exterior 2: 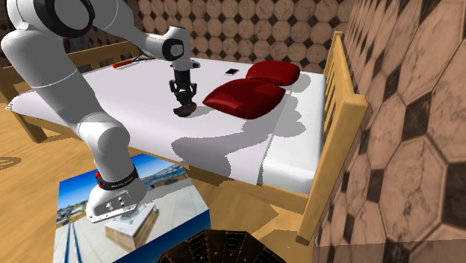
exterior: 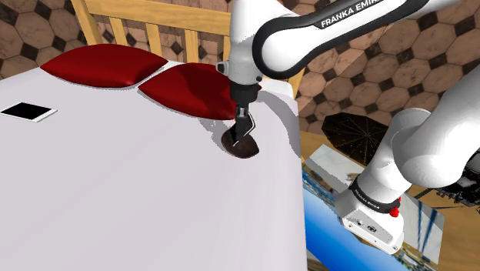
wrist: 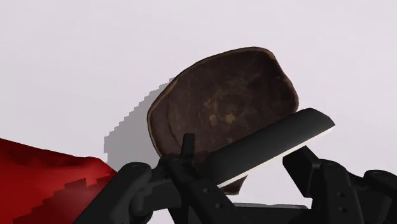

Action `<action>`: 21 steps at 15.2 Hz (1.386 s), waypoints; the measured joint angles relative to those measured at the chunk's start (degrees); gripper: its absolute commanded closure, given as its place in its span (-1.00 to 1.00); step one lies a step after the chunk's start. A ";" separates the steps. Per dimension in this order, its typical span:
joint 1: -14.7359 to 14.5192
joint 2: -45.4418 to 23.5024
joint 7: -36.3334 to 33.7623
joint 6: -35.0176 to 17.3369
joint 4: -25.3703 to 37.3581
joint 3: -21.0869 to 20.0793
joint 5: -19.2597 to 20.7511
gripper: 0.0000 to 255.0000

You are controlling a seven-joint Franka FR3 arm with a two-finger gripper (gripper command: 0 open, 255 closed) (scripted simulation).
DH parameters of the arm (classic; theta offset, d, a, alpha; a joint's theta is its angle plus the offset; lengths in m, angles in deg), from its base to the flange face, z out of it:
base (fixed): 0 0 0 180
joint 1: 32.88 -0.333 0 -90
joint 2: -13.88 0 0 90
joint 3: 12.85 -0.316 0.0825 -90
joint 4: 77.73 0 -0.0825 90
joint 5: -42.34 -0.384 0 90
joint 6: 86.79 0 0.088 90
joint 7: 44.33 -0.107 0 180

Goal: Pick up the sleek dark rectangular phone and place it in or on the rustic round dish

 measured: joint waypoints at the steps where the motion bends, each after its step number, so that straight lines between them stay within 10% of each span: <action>1: 0.04 -0.43 0.10 -1.00 -0.59 0.00 0.04 1.00; 9: 0.05 -1.23 0.13 -2.91 -1.59 -0.10 0.07 1.00; 10: 0.05 -1.22 0.14 -2.92 -1.60 -0.10 0.07 -1.00; 21: 0.22 1.76 0.38 3.76 2.12 0.47 0.00 -1.00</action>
